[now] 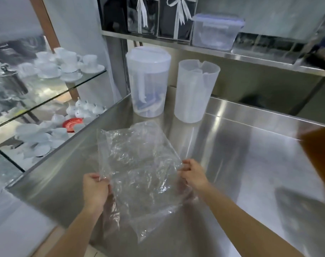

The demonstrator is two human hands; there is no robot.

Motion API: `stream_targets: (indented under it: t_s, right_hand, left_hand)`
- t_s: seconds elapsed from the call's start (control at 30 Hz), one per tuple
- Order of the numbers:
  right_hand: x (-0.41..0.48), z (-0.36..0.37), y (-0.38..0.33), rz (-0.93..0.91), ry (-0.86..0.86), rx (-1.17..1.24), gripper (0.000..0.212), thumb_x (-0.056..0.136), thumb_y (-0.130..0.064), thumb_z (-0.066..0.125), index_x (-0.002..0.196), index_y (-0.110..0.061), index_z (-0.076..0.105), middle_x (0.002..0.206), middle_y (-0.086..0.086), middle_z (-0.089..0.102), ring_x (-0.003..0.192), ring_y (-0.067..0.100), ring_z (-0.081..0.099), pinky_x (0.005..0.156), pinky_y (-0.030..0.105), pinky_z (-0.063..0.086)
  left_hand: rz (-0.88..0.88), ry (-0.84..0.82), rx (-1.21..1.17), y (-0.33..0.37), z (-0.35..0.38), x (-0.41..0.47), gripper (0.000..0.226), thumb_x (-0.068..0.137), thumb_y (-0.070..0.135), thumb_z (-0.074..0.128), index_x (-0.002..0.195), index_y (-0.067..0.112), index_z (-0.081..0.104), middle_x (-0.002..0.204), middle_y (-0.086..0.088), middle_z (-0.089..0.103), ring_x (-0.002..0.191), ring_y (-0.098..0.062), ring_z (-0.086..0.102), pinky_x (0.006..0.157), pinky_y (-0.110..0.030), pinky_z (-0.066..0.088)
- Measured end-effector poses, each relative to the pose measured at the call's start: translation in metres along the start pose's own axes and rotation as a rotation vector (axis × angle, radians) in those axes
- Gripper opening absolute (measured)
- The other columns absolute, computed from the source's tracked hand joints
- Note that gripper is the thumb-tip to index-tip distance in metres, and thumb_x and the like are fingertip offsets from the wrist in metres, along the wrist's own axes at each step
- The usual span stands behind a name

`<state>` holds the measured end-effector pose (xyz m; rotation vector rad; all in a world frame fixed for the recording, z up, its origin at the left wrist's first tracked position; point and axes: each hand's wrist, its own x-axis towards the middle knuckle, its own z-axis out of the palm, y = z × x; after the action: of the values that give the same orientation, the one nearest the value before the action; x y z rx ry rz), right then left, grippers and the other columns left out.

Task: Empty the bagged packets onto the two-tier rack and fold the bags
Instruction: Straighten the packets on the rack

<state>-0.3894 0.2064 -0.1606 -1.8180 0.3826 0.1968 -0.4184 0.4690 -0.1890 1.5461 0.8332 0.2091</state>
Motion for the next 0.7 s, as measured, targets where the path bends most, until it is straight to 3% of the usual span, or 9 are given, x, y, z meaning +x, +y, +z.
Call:
stream_targets:
  t_s: [0.07,0.13,0.23,0.3,0.33,0.4,0.47,0.57,0.7]
  right_hand:
    - [0.003,0.003,0.001,-0.036,0.032,-0.097,0.033,0.079,0.013,0.046,0.106,-0.003,0.055,0.068,-0.004,0.054,0.067,0.015,0.052,0.065,0.028,0.046]
    - [0.005,0.003,-0.002,-0.071,0.068,-0.193,0.034,0.078,0.011,0.045,0.105,-0.005,0.058,0.071,-0.002,0.057,0.073,0.019,0.055,0.066,0.03,0.047]
    - [0.01,0.005,-0.012,-0.182,0.056,-0.251,0.029,0.08,0.007,0.05,0.103,-0.007,0.062,0.066,-0.006,0.057,0.064,0.012,0.054,0.058,0.015,0.045]
    - [0.015,0.008,-0.021,-0.262,0.05,-0.291,0.025,0.081,0.003,0.054,0.101,-0.01,0.064,0.064,-0.014,0.053,0.06,0.005,0.051,0.055,0.003,0.04]
    - [0.018,0.01,-0.026,-0.289,0.049,-0.305,0.025,0.082,0.001,0.055,0.101,-0.011,0.065,0.065,-0.016,0.051,0.063,0.007,0.052,0.06,0.006,0.041]
    - [0.024,0.015,-0.033,-0.317,0.039,-0.317,0.024,0.084,-0.001,0.054,0.103,-0.011,0.065,0.069,-0.015,0.051,0.075,0.014,0.053,0.076,0.024,0.046]
    - [0.028,0.019,-0.037,-0.311,0.021,-0.373,0.028,0.086,-0.001,0.05,0.107,-0.013,0.064,0.082,-0.005,0.058,0.085,0.019,0.055,0.086,0.036,0.048]
    - [0.033,0.021,-0.034,-0.269,-0.019,-0.551,0.035,0.084,-0.004,0.048,0.114,-0.017,0.06,0.109,0.008,0.065,0.1,0.029,0.059,0.091,0.039,0.049]
    - [0.035,0.021,-0.025,-0.216,-0.035,-0.686,0.039,0.084,-0.011,0.053,0.122,-0.016,0.054,0.12,0.009,0.062,0.108,0.028,0.058,0.093,0.035,0.045]
  left_hand:
    - [-0.003,-0.003,0.011,-0.005,-0.002,-0.002,0.025,0.079,-0.009,0.053,0.1,0.003,0.044,0.068,-0.016,0.053,0.052,-0.023,0.05,0.047,-0.029,0.042]
    - [-0.015,0.004,0.03,-0.005,-0.005,-0.003,0.027,0.08,-0.008,0.051,0.106,-0.006,0.046,0.076,-0.02,0.055,0.055,-0.022,0.05,0.044,-0.028,0.042]
    - [0.03,0.116,-0.067,0.003,-0.012,-0.01,0.029,0.08,-0.01,0.051,0.106,0.001,0.044,0.077,-0.017,0.052,0.053,-0.019,0.047,0.032,-0.015,0.039]
    - [0.064,0.191,-0.154,0.007,-0.017,-0.022,0.031,0.08,-0.009,0.053,0.101,0.01,0.042,0.072,-0.006,0.05,0.053,-0.018,0.046,0.032,-0.013,0.04]
    - [0.088,0.216,-0.168,0.006,-0.018,-0.03,0.029,0.081,-0.008,0.054,0.099,0.012,0.042,0.071,-0.003,0.049,0.054,-0.016,0.047,0.036,-0.014,0.042]
    - [0.119,0.229,-0.149,-0.003,-0.017,-0.047,0.021,0.082,-0.006,0.055,0.092,0.011,0.046,0.068,0.0,0.049,0.051,-0.011,0.05,0.041,-0.015,0.044]
    - [0.073,0.179,-0.133,-0.015,-0.013,-0.056,0.019,0.083,-0.004,0.056,0.08,0.013,0.049,0.067,-0.003,0.05,0.05,-0.012,0.05,0.046,-0.024,0.047]
    - [-0.029,0.107,-0.115,-0.022,-0.011,-0.051,0.017,0.084,-0.005,0.055,0.084,0.011,0.048,0.074,-0.006,0.051,0.059,-0.017,0.051,0.05,-0.031,0.048]
    - [-0.042,0.067,-0.026,-0.021,-0.013,-0.041,0.021,0.082,-0.003,0.058,0.084,0.015,0.047,0.085,-0.011,0.055,0.063,-0.022,0.055,0.054,-0.035,0.051]
